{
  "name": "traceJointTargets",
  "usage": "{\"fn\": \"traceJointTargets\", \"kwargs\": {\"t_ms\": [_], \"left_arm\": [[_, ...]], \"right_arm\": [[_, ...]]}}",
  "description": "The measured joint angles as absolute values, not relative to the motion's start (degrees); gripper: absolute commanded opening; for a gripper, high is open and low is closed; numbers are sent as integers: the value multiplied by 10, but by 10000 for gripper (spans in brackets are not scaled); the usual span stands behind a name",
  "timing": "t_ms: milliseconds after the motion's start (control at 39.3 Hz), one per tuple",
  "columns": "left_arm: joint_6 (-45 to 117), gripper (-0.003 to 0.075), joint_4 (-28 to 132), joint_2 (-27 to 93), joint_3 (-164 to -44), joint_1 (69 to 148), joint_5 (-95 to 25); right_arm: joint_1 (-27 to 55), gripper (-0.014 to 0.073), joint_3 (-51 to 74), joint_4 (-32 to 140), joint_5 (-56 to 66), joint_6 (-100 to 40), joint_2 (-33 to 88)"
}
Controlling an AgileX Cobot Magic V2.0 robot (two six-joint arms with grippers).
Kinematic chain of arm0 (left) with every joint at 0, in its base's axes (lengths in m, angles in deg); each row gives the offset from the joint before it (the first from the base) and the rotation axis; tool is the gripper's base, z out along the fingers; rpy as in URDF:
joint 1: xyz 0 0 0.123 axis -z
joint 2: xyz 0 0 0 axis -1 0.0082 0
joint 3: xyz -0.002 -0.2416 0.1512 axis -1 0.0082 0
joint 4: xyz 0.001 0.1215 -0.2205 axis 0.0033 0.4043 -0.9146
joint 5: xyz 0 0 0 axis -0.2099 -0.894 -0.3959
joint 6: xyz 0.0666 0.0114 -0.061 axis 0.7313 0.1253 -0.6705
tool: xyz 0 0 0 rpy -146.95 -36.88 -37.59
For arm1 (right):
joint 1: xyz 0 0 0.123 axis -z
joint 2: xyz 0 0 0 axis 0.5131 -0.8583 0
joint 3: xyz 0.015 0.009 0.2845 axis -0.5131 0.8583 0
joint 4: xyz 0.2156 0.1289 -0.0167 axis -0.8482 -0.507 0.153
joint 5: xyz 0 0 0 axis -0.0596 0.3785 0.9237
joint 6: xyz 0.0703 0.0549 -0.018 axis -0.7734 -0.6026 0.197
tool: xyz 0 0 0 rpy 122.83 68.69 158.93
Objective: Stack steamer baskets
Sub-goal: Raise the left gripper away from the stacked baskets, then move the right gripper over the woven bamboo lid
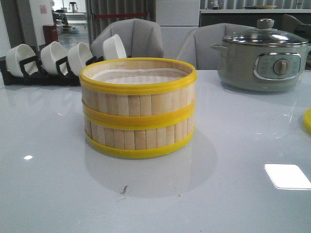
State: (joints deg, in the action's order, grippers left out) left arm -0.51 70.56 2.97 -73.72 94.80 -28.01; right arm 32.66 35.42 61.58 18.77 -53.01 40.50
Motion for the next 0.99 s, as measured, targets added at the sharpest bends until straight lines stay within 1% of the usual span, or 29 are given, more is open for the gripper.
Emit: {"fn": "traceJointTargets", "kwargs": {"t_ms": [25, 331, 408, 586, 688, 739, 764, 815, 993], "left_arm": [[-5, 97, 707, 29, -736, 948, -280], [-5, 97, 713, 29, -733, 948, -280], [-5, 97, 714, 29, -733, 948, -280], [-5, 97, 714, 29, -733, 948, -280], [-5, 97, 714, 29, -733, 948, -280], [-5, 97, 714, 29, -733, 948, -280], [-5, 97, 714, 29, -733, 948, -280], [-5, 97, 714, 29, -733, 948, -280], [-5, 97, 714, 29, -733, 948, -280]], "right_arm": [[327, 364, 354, 616, 189, -530, 405], [327, 364, 354, 616, 200, -530, 405], [327, 351, 354, 615, 205, -530, 405], [327, 223, 354, 615, 218, -530, 405], [327, 106, 354, 615, 230, -530, 405], [327, 32, 354, 615, 235, -530, 405], [327, 20, 354, 615, 239, -530, 405], [327, 36, 354, 615, 244, -530, 405], [327, 29, 354, 615, 248, -530, 405]]}}
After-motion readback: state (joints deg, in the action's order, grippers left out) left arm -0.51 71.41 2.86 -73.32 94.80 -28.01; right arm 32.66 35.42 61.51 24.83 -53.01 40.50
